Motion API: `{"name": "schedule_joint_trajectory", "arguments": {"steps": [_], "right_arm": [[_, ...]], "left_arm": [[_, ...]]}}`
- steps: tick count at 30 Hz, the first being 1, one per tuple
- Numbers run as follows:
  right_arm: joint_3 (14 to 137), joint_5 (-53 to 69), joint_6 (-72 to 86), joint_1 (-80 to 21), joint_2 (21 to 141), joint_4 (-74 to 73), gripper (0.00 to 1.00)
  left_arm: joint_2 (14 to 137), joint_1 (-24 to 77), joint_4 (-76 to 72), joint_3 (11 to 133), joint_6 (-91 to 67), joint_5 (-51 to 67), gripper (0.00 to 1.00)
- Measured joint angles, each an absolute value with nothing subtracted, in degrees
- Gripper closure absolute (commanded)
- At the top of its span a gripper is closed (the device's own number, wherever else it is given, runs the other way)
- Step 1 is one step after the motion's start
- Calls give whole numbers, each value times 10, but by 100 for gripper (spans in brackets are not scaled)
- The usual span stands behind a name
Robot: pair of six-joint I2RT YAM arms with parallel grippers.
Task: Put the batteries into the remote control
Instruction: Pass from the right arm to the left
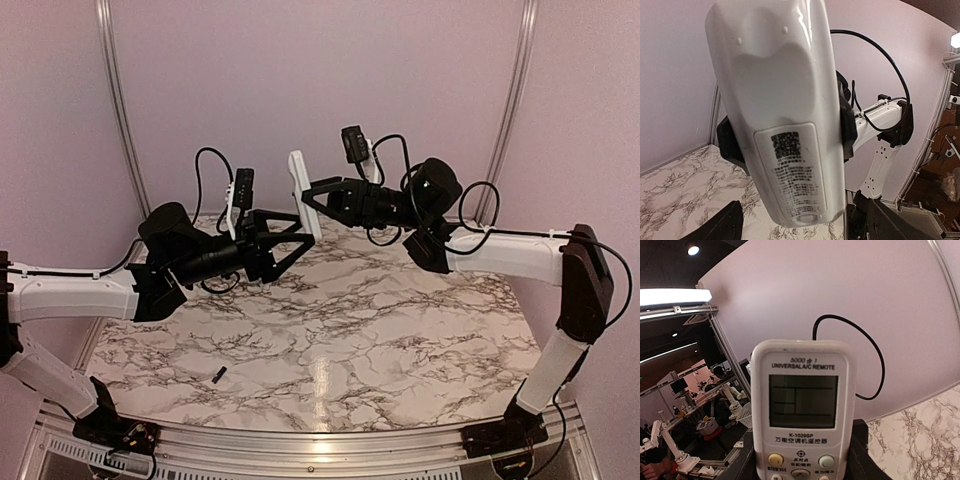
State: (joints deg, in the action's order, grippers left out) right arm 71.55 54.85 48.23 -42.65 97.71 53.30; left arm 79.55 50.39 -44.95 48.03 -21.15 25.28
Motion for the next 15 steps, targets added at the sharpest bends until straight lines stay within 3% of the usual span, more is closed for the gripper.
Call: {"name": "schedule_joint_trajectory", "arguments": {"steps": [15], "right_arm": [[715,548,495,-429,977,560,74]], "left_arm": [[830,507,-464,520,-230,246,27]]}}
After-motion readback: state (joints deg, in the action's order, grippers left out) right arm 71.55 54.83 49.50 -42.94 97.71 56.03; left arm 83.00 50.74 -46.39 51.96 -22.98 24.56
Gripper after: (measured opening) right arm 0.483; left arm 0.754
